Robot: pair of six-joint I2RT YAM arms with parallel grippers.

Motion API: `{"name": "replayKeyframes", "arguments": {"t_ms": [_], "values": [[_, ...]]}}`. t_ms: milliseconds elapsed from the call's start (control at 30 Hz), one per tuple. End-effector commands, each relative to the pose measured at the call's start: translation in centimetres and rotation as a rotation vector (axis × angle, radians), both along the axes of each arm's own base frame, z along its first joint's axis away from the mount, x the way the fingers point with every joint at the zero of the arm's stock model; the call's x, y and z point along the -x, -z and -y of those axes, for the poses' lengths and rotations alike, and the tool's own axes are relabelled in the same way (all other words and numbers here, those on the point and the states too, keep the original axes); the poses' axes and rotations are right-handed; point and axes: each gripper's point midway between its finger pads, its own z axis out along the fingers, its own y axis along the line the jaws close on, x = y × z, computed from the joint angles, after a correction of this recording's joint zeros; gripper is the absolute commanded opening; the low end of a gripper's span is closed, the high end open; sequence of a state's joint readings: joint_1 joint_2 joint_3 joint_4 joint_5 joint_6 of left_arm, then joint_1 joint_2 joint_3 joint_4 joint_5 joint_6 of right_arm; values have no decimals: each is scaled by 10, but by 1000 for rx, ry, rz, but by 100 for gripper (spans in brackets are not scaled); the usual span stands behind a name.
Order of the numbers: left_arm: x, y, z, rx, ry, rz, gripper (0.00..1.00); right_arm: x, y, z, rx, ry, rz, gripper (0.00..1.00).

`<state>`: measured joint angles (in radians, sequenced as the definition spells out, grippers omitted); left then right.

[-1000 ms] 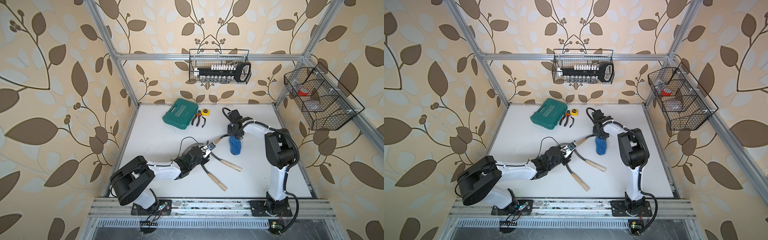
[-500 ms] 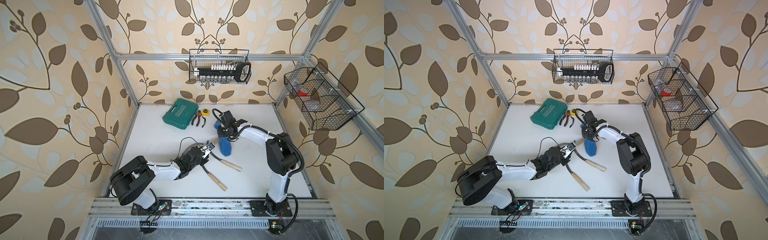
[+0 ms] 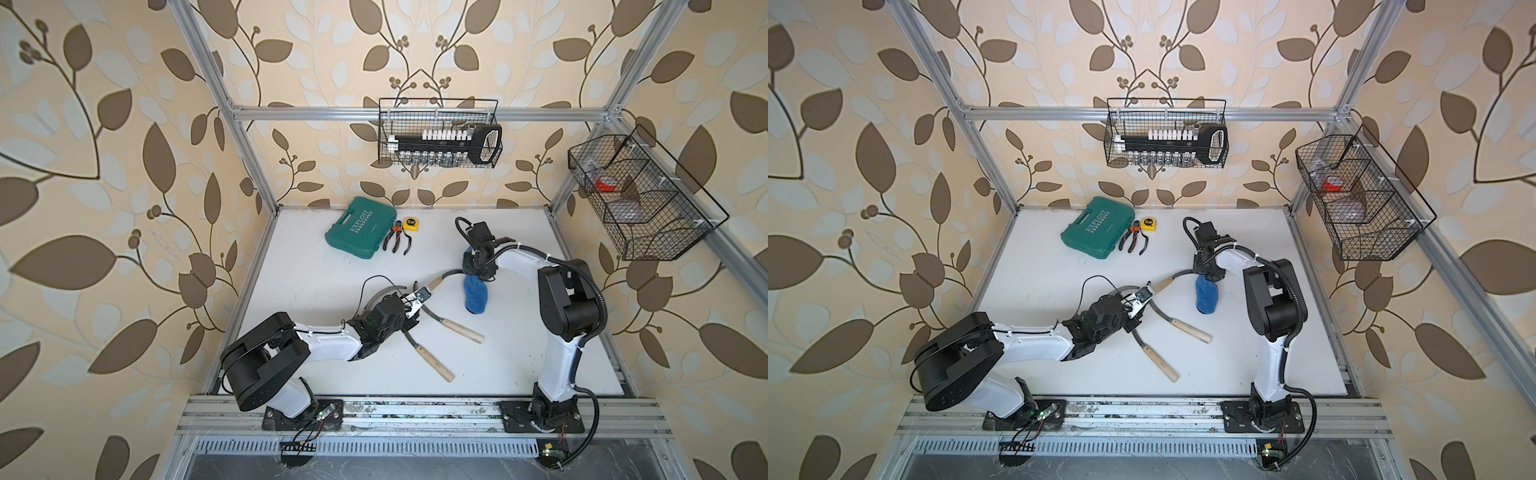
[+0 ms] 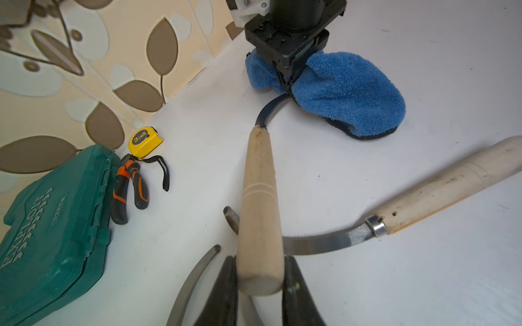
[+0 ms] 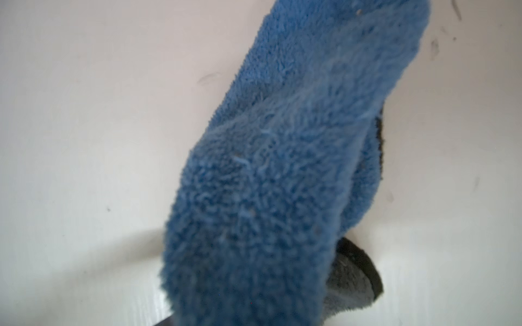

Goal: Wipe small sickles with rags
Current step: Wipe the small sickle.

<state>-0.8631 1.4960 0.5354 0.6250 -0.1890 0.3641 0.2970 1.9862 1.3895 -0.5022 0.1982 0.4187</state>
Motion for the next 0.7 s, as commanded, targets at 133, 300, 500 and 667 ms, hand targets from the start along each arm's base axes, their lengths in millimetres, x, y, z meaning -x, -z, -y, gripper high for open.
{"name": "replayKeyframes", "arguments": {"t_ms": [133,300,500,667], "values": [[-6,-30,3,70,-5,73,0,17,-29,-99,-63,-222,36,2],[-6,-30,3,71,-5,74,0,25,-31,-103,-57,-242,54,3],[-5,-30,3,71,-7,74,0,19,-8,-39,-1,-84,4,2],[-5,-32,2,75,-9,75,0,19,8,27,83,90,-40,2]]}}
